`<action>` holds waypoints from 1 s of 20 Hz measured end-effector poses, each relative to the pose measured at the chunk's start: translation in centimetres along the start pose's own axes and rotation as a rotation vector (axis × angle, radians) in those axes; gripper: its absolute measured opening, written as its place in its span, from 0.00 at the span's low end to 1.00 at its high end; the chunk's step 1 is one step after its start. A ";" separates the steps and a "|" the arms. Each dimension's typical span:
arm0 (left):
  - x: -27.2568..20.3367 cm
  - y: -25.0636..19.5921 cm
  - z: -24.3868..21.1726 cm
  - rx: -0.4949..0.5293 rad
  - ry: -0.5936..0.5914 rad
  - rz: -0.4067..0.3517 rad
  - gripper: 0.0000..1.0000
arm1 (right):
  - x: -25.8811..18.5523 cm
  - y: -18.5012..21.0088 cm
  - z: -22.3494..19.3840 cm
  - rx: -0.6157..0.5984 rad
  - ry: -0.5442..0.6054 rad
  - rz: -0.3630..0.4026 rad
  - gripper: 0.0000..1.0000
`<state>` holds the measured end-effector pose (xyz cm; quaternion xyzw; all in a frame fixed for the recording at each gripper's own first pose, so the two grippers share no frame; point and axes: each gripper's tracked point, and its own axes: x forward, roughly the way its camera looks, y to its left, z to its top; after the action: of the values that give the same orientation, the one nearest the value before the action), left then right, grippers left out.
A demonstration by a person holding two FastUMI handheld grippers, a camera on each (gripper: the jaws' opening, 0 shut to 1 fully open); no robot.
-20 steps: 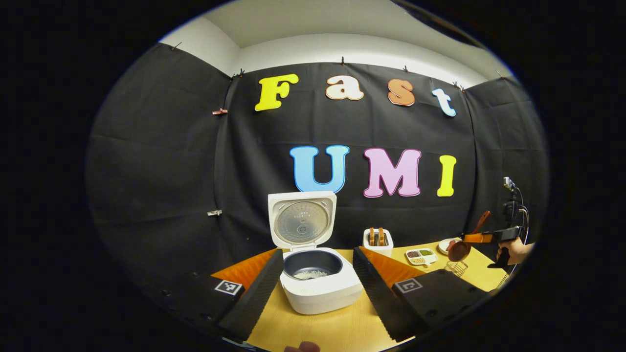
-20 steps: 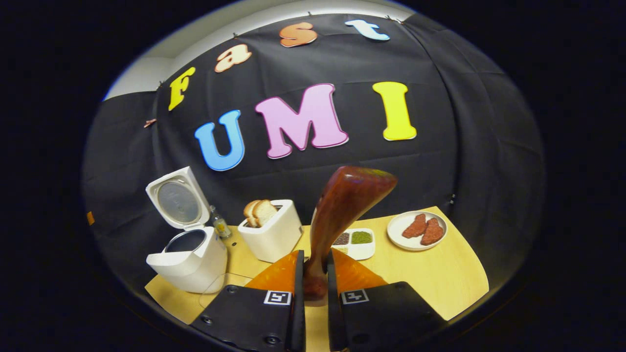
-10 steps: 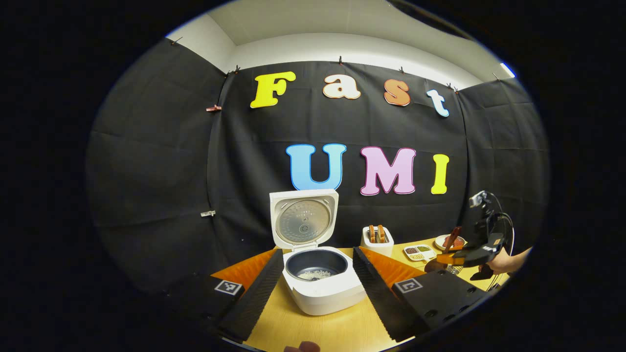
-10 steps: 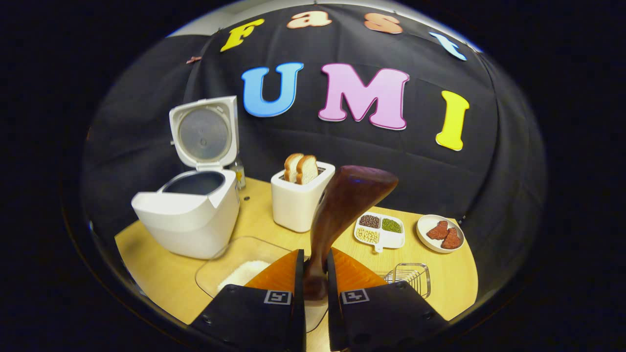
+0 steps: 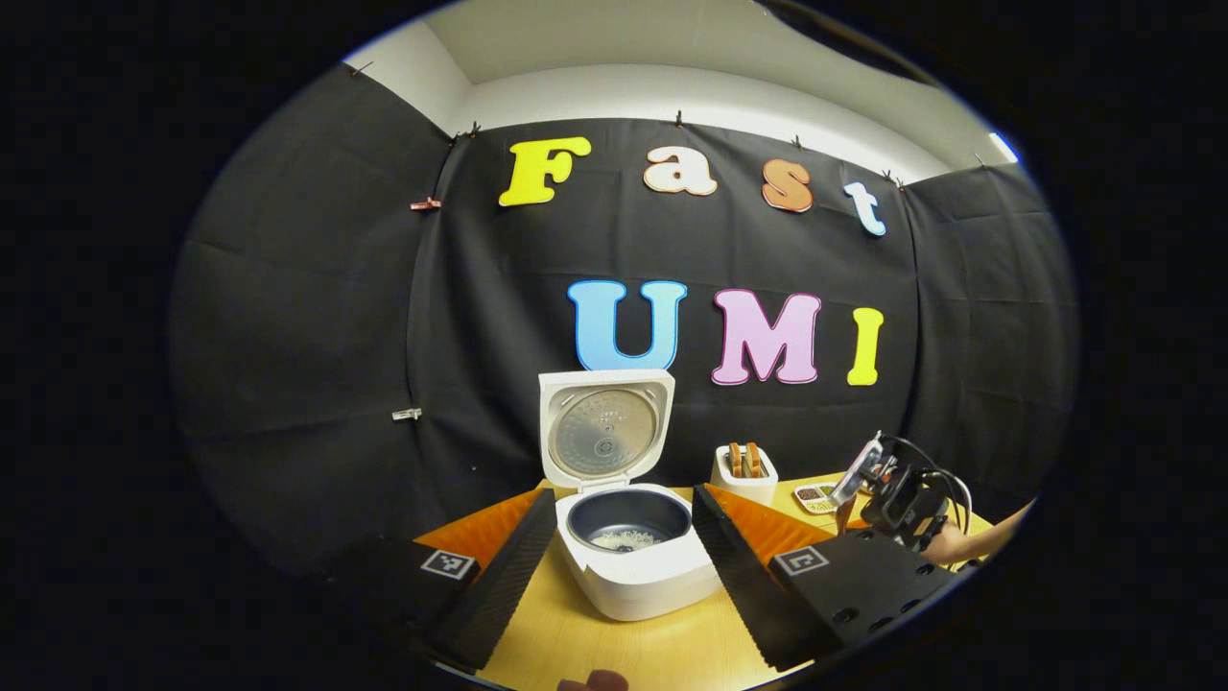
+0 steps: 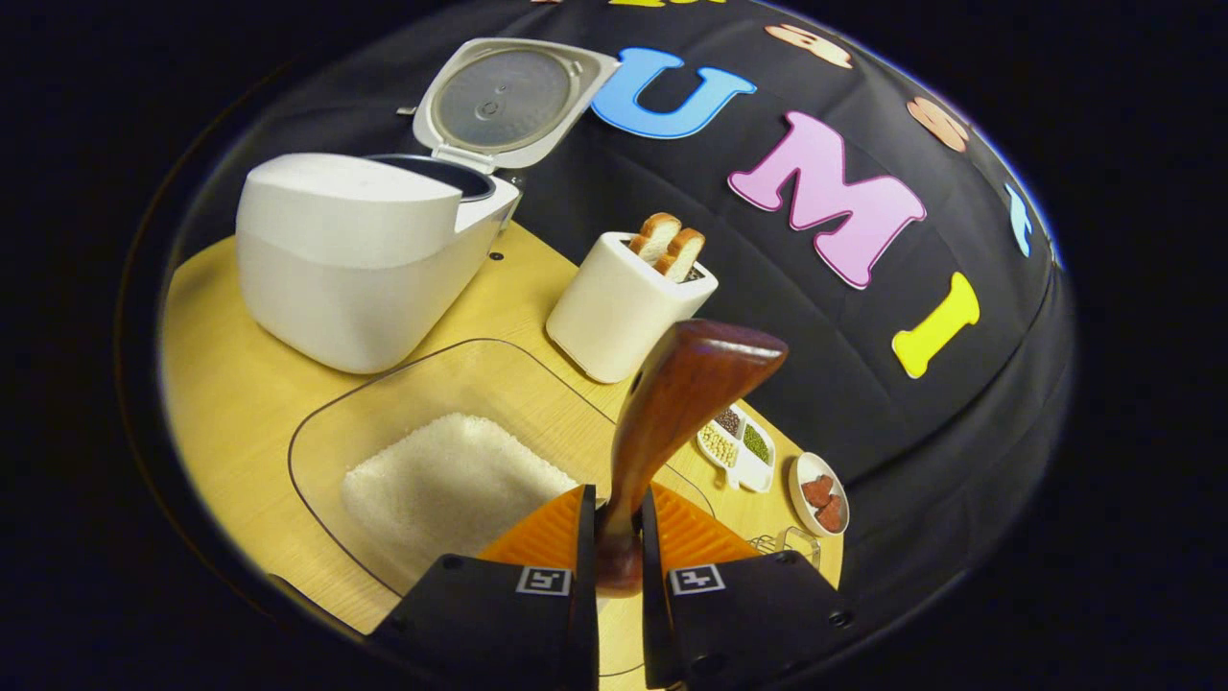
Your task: Close the left gripper, press the button to open the rice cooker; take a wooden spoon from the chopstick holder with the right hand, scoop a spoonful of rice and pour it into the rice cooker, then put the wooden spoon back into the chopstick holder.
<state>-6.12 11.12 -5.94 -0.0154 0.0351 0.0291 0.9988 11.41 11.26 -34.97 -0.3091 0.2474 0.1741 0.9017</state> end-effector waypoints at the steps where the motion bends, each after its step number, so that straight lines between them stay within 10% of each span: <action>1: -0.1 0.1 0.0 0.001 0.002 0.003 0.97 | 0.0 1.0 -0.1 0.022 0.008 0.013 0.23; 20: -1.6 0.1 0.0 -0.010 -0.001 0.047 0.97 | -0.6 1.9 -0.2 1.039 0.058 0.195 0.22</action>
<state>-7.75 11.12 -5.86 -0.0196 0.0349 0.0529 0.9978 9.93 12.44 -35.69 0.1982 0.3536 0.1031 0.9083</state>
